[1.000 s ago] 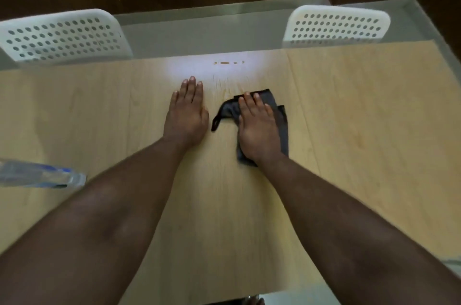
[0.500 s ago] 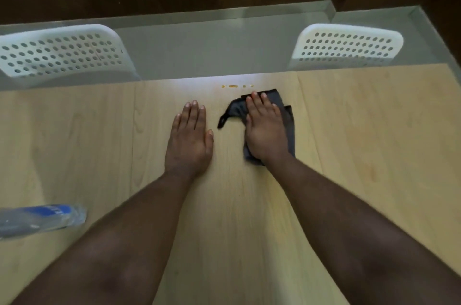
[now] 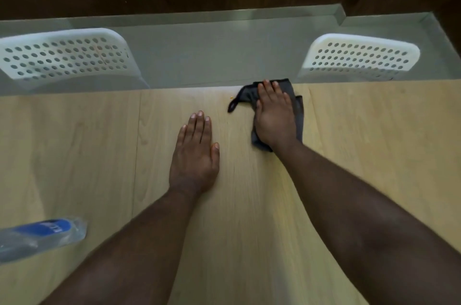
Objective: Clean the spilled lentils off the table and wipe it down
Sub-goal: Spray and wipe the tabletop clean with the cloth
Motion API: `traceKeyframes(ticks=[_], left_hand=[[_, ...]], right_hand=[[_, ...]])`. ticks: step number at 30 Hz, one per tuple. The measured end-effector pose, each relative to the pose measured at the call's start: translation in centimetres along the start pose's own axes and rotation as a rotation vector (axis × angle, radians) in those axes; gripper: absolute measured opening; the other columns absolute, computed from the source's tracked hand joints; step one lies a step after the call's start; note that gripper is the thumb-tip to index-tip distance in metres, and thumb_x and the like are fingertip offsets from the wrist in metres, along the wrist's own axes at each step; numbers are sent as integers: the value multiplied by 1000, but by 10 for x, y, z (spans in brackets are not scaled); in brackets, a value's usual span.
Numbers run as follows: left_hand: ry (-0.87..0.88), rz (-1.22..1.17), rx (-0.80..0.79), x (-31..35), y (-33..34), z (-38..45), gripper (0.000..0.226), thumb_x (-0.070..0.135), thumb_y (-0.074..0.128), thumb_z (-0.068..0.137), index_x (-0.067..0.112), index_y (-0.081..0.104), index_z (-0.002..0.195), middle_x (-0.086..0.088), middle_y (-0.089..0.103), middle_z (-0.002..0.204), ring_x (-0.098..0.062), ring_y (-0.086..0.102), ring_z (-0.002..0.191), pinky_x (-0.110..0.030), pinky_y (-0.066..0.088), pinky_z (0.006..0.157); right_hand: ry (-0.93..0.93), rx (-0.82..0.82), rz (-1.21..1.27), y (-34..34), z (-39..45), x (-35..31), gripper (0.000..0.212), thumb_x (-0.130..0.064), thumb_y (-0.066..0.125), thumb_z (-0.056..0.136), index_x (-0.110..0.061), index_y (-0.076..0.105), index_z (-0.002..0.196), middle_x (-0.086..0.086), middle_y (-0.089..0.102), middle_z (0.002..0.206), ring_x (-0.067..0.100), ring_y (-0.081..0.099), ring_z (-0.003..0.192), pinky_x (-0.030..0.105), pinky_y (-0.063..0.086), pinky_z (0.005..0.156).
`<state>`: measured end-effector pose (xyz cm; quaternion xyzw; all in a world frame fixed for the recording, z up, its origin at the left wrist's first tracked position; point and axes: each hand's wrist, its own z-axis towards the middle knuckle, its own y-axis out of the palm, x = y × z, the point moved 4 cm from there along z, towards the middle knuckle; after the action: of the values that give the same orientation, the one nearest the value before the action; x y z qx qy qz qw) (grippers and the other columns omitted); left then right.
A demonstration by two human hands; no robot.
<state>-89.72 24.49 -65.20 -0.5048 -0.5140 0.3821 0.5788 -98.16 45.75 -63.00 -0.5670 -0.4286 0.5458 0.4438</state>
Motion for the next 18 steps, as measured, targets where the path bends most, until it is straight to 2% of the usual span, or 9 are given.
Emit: traceKeyframes(ticks=[3,8,10,14,18], left_hand=[[4,-3,3,-1,1,-1,70,42,19,108,9,6,168,-9,1,177,-18,-6,163,-43,5,133],[-4,-9,-9,1,-5,0,70,42,19,107,10,6,168,-8,1,177,-17,-6,163,-42,6,132],[-7,-28,-5,2,-6,1,70,41,20,107,10,7,168,-8,2,177,-18,-5,163,-42,6,133],[-7,-25,-1,3,-4,1,70,41,22,107,8,9,168,-10,5,177,-20,-2,163,-43,6,133],[-7,-5,0,1,-2,2,70,41,20,107,8,8,168,-9,4,177,-20,-2,163,-43,6,132]], right_hand=[[-77,-31,15,6,1,-19,55,-30,30,111,-16,32,164,2,26,173,21,16,161,45,15,130],[-303,-138,14,5,-77,-10,55,-34,26,113,-22,23,167,-5,15,175,10,2,162,41,7,132],[-272,-112,12,0,-76,6,55,-34,27,112,-22,26,166,-5,18,174,11,6,162,42,9,132],[-79,7,-5,-4,-17,11,54,-30,32,110,-16,36,163,3,30,171,20,21,160,46,18,130],[-103,-15,-2,9,15,-29,55,-29,32,110,-15,33,164,3,28,172,22,18,160,44,15,130]])
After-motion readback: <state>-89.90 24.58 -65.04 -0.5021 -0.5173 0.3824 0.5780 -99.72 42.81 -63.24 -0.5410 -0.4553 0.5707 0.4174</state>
